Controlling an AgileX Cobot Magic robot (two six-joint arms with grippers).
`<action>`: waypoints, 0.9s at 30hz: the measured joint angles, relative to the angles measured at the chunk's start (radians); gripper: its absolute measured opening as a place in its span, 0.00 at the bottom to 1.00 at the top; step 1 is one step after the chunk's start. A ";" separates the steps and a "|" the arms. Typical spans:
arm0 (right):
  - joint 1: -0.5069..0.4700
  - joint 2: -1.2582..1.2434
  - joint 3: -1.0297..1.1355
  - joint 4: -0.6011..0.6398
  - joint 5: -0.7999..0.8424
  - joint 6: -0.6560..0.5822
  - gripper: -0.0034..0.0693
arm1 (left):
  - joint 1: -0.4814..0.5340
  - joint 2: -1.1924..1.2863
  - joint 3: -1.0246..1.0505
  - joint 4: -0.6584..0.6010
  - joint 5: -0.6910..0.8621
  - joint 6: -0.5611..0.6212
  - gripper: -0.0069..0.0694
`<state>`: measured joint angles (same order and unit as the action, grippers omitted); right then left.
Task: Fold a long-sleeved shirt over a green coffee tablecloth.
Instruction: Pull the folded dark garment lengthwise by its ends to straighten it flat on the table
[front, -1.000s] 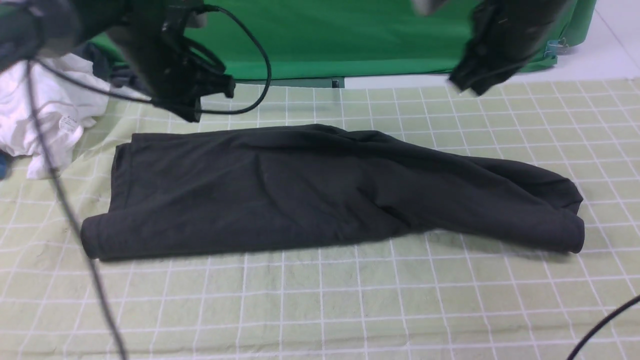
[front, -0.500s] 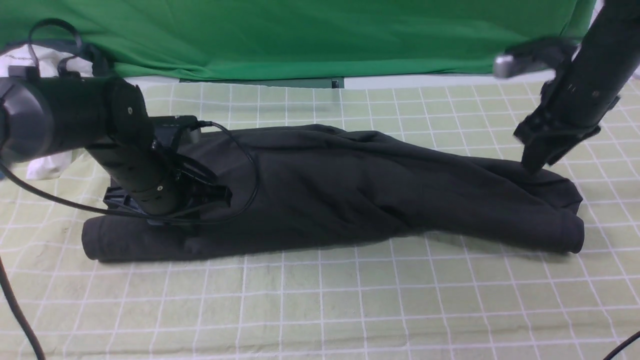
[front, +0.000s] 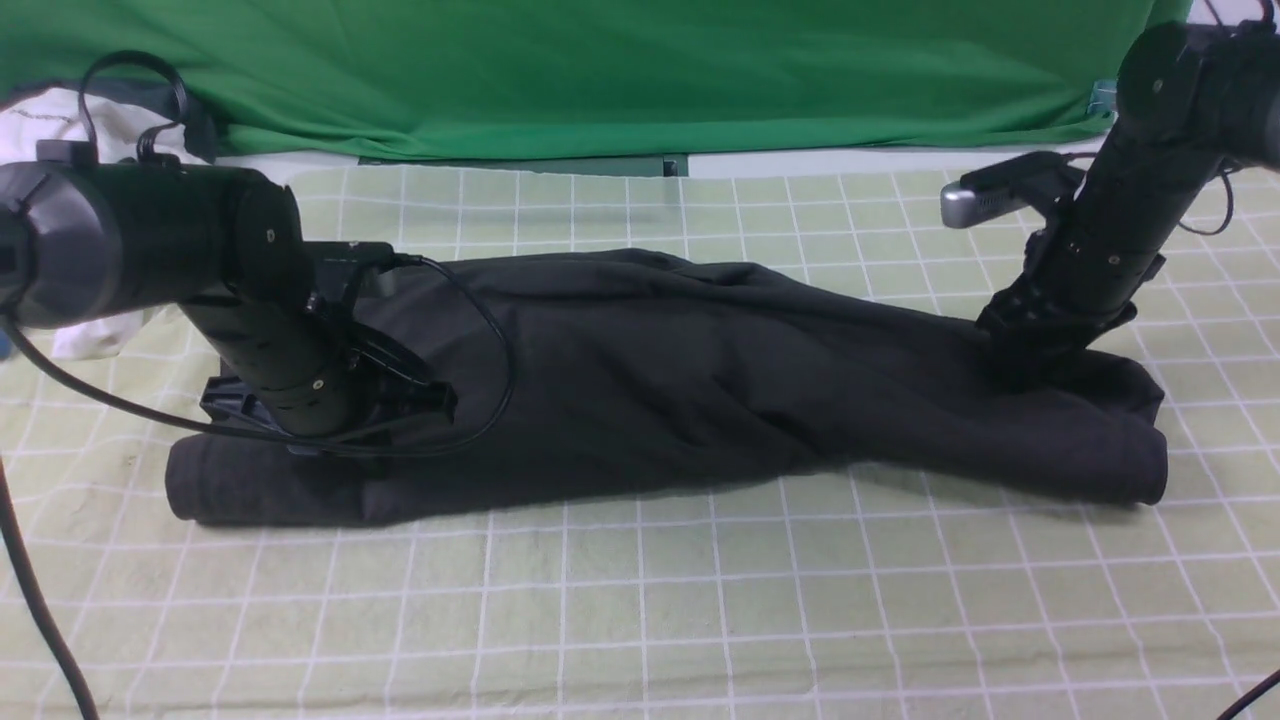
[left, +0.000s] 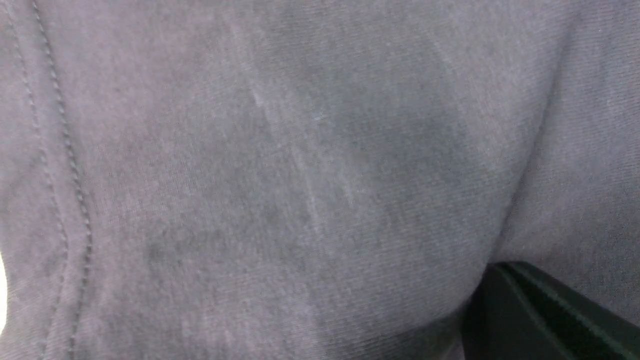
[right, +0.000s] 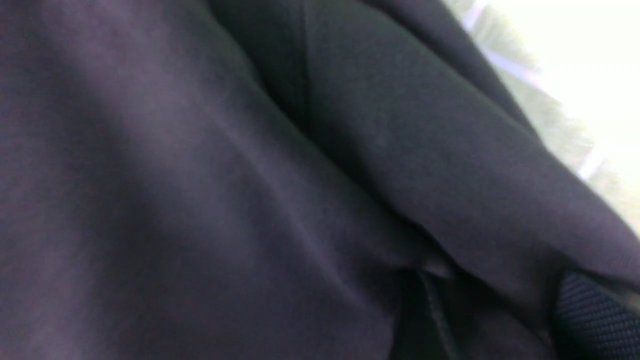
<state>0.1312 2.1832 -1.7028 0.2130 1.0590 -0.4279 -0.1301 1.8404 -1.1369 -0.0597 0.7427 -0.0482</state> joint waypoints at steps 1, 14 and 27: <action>0.000 0.006 0.000 0.001 0.003 0.000 0.50 | 0.000 0.000 0.000 0.000 0.000 0.000 0.11; 0.000 0.006 -0.001 0.002 0.071 0.000 0.06 | 0.000 0.000 0.001 0.000 -0.003 0.000 0.11; -0.012 -0.043 -0.121 -0.073 0.130 -0.026 0.06 | 0.000 0.000 0.001 0.005 -0.005 0.000 0.11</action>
<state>0.1187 2.1403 -1.8235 0.1399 1.1889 -0.4536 -0.1301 1.8404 -1.1361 -0.0546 0.7375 -0.0482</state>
